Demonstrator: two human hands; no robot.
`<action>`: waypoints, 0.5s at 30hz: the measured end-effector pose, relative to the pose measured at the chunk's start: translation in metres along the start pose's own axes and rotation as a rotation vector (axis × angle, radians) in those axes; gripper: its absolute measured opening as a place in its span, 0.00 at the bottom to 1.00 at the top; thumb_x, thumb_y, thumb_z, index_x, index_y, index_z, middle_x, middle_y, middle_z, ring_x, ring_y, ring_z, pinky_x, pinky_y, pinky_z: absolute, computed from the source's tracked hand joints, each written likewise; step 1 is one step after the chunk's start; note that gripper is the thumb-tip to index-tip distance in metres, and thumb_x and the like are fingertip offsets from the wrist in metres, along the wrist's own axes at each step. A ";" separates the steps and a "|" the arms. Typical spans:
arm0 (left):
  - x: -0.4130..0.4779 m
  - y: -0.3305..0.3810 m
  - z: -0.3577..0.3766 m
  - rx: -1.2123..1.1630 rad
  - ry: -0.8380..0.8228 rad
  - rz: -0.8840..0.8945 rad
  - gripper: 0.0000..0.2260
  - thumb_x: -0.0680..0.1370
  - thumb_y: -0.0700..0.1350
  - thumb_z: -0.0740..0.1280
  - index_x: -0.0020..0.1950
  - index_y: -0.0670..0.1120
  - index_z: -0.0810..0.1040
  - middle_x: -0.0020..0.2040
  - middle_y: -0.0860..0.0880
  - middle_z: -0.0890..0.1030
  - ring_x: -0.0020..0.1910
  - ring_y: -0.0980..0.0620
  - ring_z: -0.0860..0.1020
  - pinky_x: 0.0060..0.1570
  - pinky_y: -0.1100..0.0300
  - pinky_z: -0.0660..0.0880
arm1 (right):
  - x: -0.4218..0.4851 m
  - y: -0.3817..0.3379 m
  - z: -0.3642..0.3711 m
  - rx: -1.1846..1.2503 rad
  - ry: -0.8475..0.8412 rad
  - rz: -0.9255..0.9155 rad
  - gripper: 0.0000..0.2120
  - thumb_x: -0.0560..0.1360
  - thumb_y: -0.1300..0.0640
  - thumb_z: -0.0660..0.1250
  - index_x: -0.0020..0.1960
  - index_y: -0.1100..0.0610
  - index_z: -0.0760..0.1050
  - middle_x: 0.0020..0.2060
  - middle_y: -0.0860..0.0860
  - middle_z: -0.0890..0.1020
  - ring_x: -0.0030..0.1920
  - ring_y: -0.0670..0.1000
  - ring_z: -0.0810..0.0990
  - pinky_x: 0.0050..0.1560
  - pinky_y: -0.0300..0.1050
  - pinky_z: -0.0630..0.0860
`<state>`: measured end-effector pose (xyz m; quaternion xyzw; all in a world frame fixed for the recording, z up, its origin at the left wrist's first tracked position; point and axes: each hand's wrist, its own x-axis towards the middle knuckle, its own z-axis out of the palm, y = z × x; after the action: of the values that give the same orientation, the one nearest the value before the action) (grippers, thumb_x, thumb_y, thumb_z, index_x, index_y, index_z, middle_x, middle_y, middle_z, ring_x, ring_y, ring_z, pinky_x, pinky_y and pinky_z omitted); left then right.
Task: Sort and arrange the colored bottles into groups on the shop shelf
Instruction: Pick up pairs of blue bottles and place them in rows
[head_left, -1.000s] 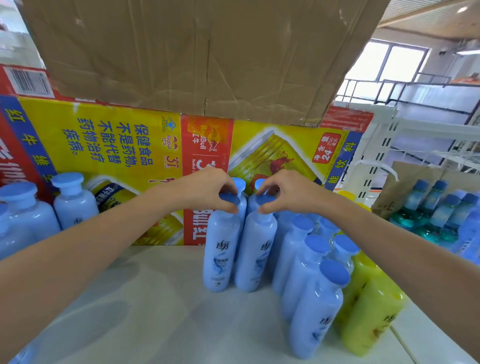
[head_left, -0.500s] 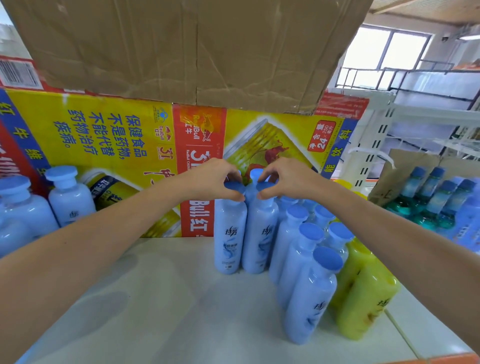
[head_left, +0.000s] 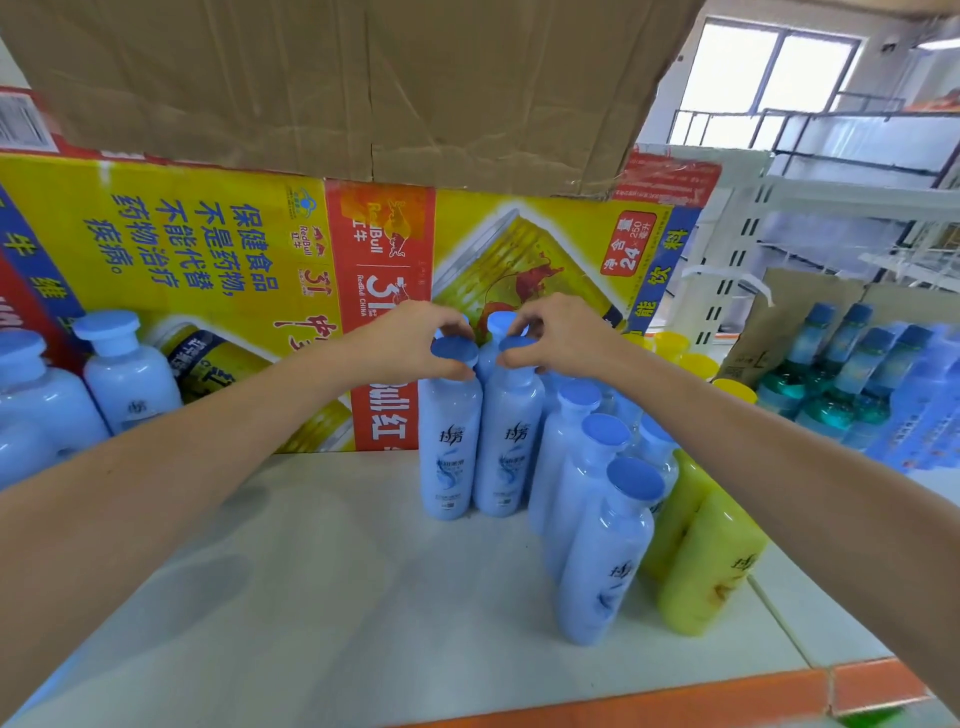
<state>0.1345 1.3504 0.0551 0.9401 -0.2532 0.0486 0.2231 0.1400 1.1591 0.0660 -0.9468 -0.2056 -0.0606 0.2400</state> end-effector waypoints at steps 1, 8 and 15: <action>0.001 0.000 0.000 0.005 0.006 0.002 0.20 0.72 0.50 0.71 0.61 0.45 0.74 0.53 0.51 0.75 0.38 0.67 0.70 0.37 0.76 0.66 | 0.000 0.001 0.000 0.007 0.008 0.002 0.16 0.68 0.52 0.73 0.51 0.60 0.78 0.30 0.46 0.72 0.36 0.54 0.79 0.39 0.49 0.74; 0.004 -0.001 0.003 -0.014 0.020 0.005 0.21 0.72 0.49 0.71 0.62 0.44 0.74 0.56 0.49 0.75 0.41 0.60 0.71 0.43 0.68 0.65 | 0.000 0.004 0.004 0.077 0.005 0.010 0.17 0.69 0.52 0.73 0.53 0.61 0.76 0.29 0.45 0.69 0.32 0.51 0.77 0.45 0.53 0.79; -0.006 -0.013 0.016 -0.106 0.099 -0.019 0.27 0.67 0.46 0.76 0.64 0.46 0.72 0.58 0.51 0.76 0.54 0.55 0.74 0.54 0.62 0.69 | -0.002 0.008 0.006 0.080 0.006 -0.033 0.20 0.69 0.51 0.73 0.56 0.61 0.75 0.34 0.43 0.69 0.41 0.52 0.75 0.48 0.50 0.76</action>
<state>0.1354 1.3557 0.0342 0.9257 -0.2354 0.0793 0.2851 0.1415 1.1550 0.0570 -0.9328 -0.2230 -0.0590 0.2771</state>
